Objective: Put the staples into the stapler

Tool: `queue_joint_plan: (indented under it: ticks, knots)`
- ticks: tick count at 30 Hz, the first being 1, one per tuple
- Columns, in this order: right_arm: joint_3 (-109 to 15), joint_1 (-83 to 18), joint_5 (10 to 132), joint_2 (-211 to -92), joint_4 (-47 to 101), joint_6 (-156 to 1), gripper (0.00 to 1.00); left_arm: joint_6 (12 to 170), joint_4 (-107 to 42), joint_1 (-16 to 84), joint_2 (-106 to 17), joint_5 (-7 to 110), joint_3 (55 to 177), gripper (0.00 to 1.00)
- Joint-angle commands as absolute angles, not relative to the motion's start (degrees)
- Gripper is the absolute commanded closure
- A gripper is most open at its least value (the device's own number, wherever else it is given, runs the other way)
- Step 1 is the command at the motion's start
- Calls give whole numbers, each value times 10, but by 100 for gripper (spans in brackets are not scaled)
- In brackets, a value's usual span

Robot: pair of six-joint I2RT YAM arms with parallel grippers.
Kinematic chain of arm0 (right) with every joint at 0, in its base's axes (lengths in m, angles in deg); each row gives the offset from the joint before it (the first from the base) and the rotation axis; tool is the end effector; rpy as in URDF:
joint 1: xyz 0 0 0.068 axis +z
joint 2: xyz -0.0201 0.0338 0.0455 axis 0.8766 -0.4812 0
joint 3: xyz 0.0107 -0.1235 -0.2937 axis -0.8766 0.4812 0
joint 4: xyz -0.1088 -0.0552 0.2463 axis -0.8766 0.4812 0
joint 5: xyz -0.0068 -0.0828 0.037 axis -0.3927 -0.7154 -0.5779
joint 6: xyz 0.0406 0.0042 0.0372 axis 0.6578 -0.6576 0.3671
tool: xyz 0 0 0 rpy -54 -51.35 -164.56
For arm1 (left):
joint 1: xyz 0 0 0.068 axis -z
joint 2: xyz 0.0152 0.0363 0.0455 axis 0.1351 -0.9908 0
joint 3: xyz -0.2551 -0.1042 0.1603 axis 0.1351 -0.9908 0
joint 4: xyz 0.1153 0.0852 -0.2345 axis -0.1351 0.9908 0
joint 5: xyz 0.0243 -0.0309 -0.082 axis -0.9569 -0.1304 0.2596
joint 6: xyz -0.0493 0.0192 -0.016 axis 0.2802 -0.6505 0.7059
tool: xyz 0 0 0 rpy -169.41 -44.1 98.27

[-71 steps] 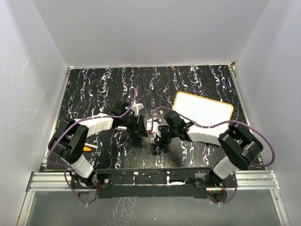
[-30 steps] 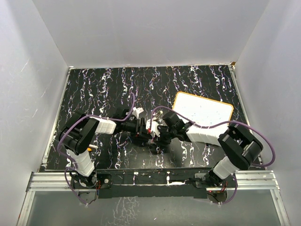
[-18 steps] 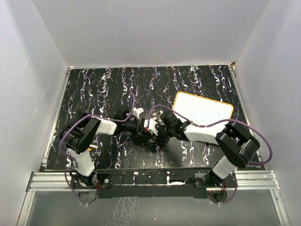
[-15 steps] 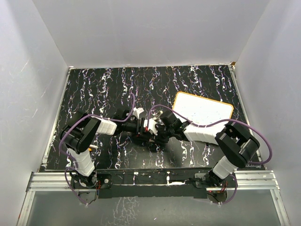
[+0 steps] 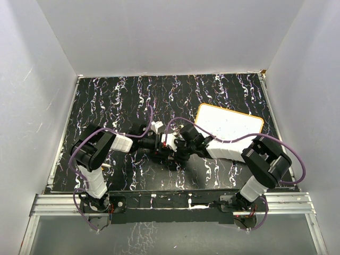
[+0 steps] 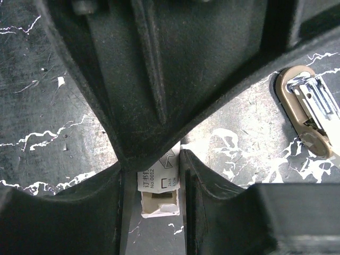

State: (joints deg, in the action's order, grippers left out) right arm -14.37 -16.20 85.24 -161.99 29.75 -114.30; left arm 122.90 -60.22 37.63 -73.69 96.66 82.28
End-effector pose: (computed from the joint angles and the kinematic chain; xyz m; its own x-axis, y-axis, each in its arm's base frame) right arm 0.2099 0.2302 0.1848 -0.0767 -0.7291 -0.6801 -0.9874 0.1500 -0.0495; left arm 0.2763 -0.1935 0.1446 -0.9636 0.0812 -0.2548 0.2671 0.3413 -0.9012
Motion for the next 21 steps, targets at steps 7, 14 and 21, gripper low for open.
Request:
queue_joint_plan:
  ticks: [7, 14, 21]
  knots:
    - [-173, -157, 829, -1646, 303, -1140, 62, 1218, -594, 381, -752, 995, 836, 54]
    - [-166, -160, 813, -1620, 334, -1167, 43, 1171, -550, 382, -719, 970, 838, 43]
    - [-170, -164, 815, -1598, 355, -1184, 35, 1125, -506, 377, -680, 943, 836, 30]
